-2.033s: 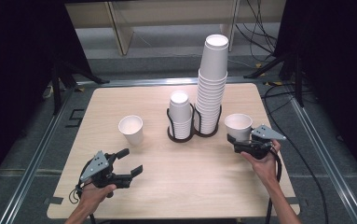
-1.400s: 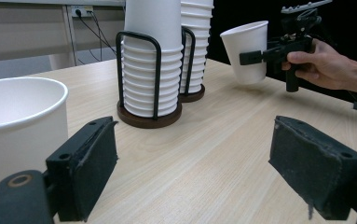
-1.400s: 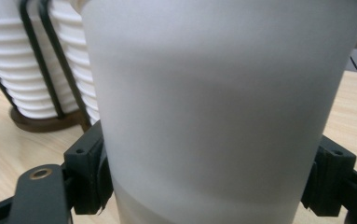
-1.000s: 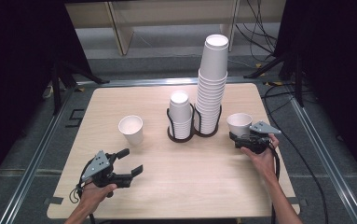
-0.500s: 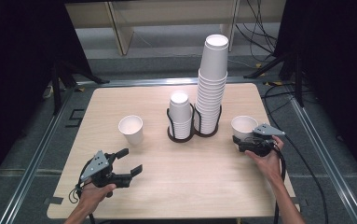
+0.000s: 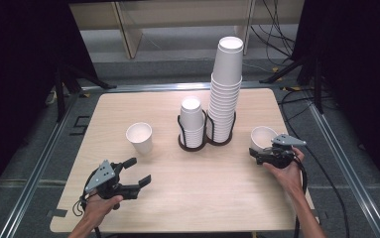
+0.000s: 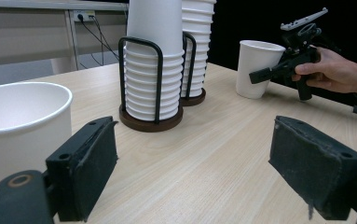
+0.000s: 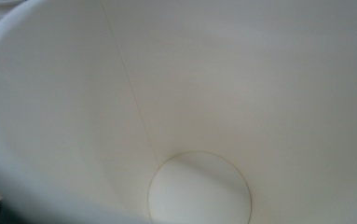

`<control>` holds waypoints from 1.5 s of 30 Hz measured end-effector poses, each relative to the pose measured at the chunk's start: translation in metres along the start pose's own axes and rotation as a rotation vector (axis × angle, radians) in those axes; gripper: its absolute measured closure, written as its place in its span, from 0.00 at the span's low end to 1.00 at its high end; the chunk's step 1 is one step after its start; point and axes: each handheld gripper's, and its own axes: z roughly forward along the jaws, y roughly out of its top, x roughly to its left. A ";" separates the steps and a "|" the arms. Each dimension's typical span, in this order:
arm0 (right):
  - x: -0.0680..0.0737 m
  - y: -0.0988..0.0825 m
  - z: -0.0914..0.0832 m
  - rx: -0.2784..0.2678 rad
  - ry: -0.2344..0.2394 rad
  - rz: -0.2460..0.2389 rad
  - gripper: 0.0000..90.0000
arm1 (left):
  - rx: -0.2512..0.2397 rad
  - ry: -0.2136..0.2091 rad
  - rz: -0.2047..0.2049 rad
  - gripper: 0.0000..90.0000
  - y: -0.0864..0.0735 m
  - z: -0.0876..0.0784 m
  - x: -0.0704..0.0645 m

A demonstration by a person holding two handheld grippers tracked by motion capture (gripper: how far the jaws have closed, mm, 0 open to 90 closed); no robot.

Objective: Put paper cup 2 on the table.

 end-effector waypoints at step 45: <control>0.038 -0.027 -0.069 0.085 0.028 0.048 0.21 | 0.028 0.034 0.021 0.16 -0.005 -0.007 -0.005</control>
